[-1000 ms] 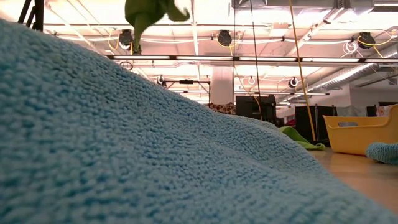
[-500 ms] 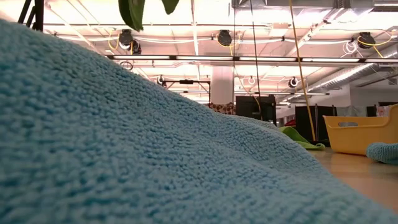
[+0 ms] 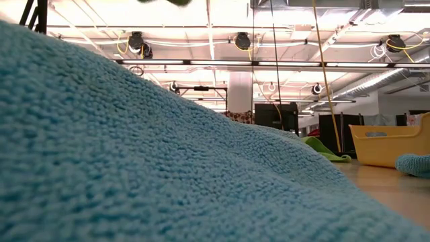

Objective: Sort microfiber towel by color & place in baskets
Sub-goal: Roll lower left green towel, then put lower left green towel into the orange bin

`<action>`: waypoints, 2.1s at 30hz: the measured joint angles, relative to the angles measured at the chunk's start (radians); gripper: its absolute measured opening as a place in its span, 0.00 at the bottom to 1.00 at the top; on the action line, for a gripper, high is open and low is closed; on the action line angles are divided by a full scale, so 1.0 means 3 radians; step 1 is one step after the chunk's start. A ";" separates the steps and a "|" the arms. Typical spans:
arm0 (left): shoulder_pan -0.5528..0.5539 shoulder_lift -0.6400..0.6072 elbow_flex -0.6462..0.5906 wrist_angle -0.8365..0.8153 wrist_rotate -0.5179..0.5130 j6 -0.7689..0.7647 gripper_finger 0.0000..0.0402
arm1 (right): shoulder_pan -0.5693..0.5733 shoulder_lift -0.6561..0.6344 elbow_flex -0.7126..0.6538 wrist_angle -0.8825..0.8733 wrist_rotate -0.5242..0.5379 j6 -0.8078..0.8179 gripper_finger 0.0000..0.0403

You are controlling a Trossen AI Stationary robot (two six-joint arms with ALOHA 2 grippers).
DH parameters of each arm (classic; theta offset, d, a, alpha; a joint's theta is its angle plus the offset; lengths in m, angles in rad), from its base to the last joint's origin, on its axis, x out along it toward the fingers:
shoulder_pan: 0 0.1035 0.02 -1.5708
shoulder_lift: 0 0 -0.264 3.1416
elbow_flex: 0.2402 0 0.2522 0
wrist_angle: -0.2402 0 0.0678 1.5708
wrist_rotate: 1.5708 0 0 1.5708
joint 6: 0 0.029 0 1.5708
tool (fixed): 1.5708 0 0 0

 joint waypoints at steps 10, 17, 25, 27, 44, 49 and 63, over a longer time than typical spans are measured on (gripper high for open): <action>-0.0027 0.0002 0.0000 0.0201 -0.0022 -0.0007 0.07 | -0.0044 0.0000 0.0003 0.0119 0.0101 -0.0176 0.77; 0.0037 0.0001 0.0000 0.0224 -0.0284 -0.0101 0.07 | -0.0046 0.0000 0.0003 0.0140 -0.0102 -0.0135 0.77; 0.0038 0.0008 0.0000 0.0222 -0.0159 -0.0103 0.07 | -0.0112 0.0000 0.0004 0.0138 -0.0100 -0.0204 0.72; 0.0038 0.0008 0.0000 0.0217 -0.0159 -0.0174 0.07 | -0.0126 0.0000 0.0003 0.0114 -0.0096 -0.0211 0.66; -0.0029 -0.0016 0.0000 0.0073 -0.0319 -0.1089 0.43 | -0.0159 0.0000 0.0006 0.0003 0.0087 -0.0588 0.08; -0.0202 -0.0020 0.0000 -0.0018 -0.0496 -0.1153 0.70 | -0.0105 0.0000 0.0006 -0.0001 0.0317 -0.0756 0.08; -0.0846 -0.0130 0.0005 -0.0292 -0.1354 -0.1151 0.85 | 0.0355 -0.0303 0.0006 -0.0535 0.0923 -0.0972 0.04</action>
